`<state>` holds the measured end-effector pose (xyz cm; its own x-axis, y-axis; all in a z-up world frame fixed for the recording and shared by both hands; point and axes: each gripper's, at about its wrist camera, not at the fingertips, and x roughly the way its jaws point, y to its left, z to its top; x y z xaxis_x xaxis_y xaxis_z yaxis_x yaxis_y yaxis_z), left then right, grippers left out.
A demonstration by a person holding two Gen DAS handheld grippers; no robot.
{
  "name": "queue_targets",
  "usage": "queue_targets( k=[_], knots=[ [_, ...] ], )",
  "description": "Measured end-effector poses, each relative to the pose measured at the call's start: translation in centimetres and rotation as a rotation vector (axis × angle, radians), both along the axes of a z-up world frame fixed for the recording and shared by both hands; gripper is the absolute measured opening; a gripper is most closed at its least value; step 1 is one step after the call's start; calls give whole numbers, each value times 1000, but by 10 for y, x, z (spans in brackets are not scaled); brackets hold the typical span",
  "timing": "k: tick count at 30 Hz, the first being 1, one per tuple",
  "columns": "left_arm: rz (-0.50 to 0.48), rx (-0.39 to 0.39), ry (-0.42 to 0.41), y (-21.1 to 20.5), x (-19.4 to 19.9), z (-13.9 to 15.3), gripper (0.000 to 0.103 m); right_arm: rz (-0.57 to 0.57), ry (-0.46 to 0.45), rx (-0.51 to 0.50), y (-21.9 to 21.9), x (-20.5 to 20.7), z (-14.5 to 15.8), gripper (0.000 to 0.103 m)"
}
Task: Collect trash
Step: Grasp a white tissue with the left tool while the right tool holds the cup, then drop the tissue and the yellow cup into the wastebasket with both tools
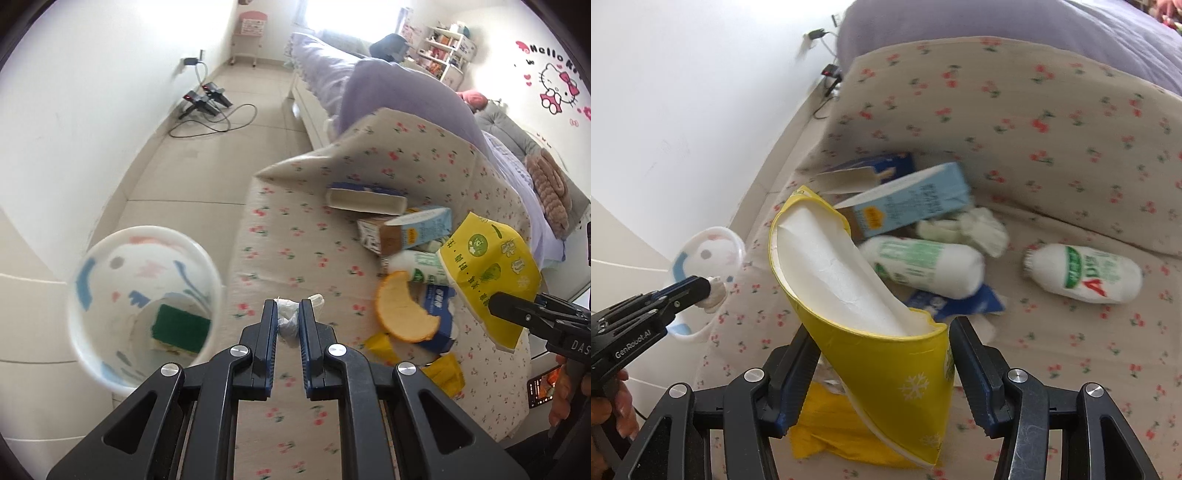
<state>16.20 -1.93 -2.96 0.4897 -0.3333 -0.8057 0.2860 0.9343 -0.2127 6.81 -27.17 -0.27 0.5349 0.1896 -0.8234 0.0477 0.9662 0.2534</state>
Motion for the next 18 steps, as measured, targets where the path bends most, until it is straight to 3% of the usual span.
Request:
queue_targets(
  k=[18],
  knots=[
    [169,4,25,101,11,-11,12,121,36,-2,88,42,-14,63]
  ],
)
